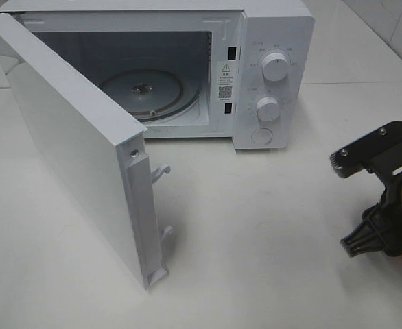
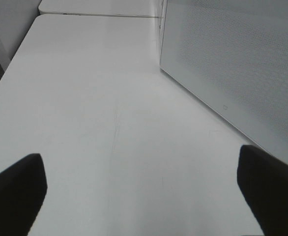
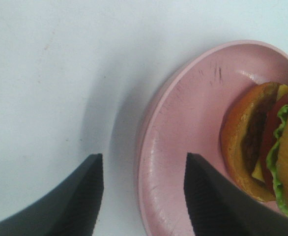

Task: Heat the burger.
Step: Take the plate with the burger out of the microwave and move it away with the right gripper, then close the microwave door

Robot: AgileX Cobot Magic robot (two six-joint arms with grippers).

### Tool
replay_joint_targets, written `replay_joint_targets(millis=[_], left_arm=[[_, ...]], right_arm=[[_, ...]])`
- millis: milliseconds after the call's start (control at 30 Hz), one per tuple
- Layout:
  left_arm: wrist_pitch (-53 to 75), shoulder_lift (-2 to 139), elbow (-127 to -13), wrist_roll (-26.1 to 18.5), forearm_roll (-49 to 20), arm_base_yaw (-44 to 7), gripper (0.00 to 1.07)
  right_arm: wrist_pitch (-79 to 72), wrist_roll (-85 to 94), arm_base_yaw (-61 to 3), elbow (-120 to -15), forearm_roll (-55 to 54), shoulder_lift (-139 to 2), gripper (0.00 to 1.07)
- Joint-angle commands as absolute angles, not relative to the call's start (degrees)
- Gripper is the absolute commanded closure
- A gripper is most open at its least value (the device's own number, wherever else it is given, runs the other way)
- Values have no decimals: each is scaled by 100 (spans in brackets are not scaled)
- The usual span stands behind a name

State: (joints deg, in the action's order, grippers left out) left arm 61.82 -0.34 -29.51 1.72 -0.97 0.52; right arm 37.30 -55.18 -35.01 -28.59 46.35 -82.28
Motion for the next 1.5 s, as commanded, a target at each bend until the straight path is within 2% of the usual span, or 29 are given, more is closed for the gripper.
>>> replay_joint_targets(millis=[33, 133, 200, 233, 300, 667, 1233, 1333, 1400, 1433, 1500], left_arm=[[6154, -120, -2956, 166, -97, 74, 9], [6154, -120, -2956, 166, -97, 74, 9], [6154, -120, -2956, 166, -97, 74, 9], [6154, -120, -2956, 166, -97, 74, 9], [6154, -120, -2956, 166, -97, 74, 9], [6154, -120, -2956, 166, -97, 74, 9], [6154, -120, -2956, 166, -97, 74, 9], [6154, -120, -2956, 166, -97, 74, 9], [6154, -120, -2956, 166, -97, 74, 9], [6154, -120, -2956, 166, -97, 74, 9], [6154, -120, -2956, 166, -97, 74, 9]], right_arm=[[3816, -4481, -3489, -3083, 3896, -7609, 50], [3804, -4183, -3489, -3140, 3713, -7477, 47], [3867, -3197, -3489, -3352, 3157, -7030, 34], [3867, -3197, -3489, -3352, 3157, -7030, 34], [4062, -2670, -3489, -3524, 2762, -6761, 26], [4950, -1392, -3489, -4148, 1558, -5649, 29], [5942, -1318, -3466, -4154, 1530, -3547, 31], [6085, -1318, -3306, -4097, 1444, -3317, 31], [6085, -1283, -3077, -3994, 1369, -3128, 31], [6079, -1152, -2767, -3839, 1226, -2911, 31], [6079, -1077, -2641, -3764, 1163, -2813, 31]])
